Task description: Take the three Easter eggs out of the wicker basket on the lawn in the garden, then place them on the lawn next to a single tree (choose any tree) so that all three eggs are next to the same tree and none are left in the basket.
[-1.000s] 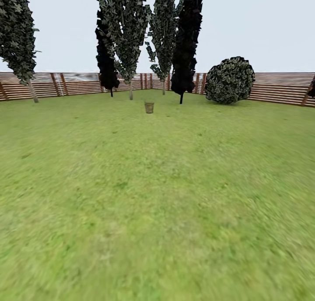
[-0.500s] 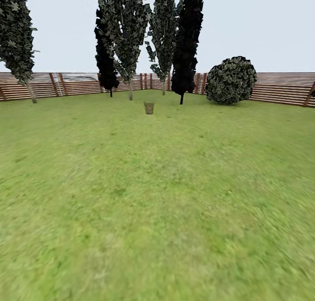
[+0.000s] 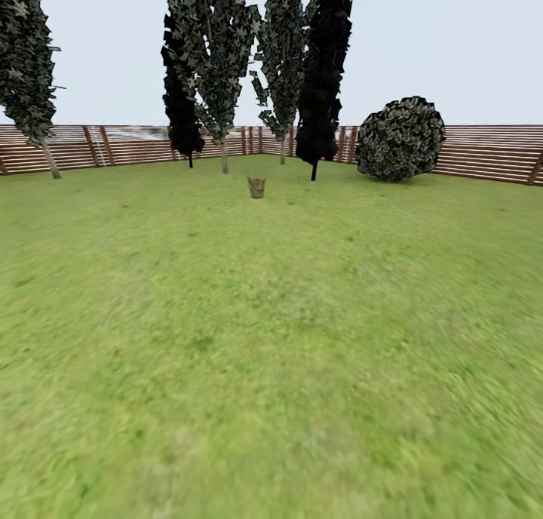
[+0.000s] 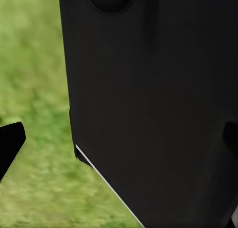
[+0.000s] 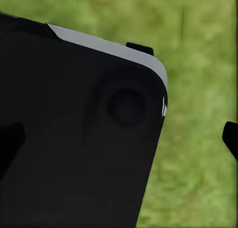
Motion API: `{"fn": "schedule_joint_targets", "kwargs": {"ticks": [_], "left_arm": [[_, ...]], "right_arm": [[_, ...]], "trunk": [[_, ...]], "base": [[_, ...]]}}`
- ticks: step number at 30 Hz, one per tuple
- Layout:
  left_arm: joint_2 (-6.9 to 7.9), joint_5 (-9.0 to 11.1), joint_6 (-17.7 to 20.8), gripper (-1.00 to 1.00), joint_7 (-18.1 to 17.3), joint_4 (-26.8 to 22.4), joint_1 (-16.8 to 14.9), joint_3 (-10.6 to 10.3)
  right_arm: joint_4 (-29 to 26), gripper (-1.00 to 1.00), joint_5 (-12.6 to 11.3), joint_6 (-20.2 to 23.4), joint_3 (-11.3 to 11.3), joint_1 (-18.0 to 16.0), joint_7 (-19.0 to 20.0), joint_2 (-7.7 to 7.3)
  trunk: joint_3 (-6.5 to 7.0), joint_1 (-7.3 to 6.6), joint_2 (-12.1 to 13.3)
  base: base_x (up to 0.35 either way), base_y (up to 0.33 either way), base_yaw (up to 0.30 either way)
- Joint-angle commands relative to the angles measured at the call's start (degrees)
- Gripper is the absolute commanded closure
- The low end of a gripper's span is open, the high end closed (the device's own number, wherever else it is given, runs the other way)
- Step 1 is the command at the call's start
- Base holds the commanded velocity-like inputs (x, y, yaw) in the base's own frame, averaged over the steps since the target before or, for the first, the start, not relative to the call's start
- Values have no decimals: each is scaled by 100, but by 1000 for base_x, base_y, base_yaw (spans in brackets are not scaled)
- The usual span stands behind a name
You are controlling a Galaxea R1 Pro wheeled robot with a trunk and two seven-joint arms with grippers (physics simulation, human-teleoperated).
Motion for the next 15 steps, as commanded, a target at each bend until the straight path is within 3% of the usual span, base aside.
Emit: {"fn": "schedule_joint_targets", "kwargs": {"ticks": [1,15], "left_arm": [[-1,2,-3,-100,6,-4,0,4],[-1,1,-3,-100,6,-5,0,4]], "right_arm": [[4,-100,24,-16,13,-3,-3,0],[4,-100,19,-16,13,-3,-3,-1]], "trunk": [[-5,3,-2],[-5,3,-2]], "base": [[323,0,0],[323,0,0]]}}
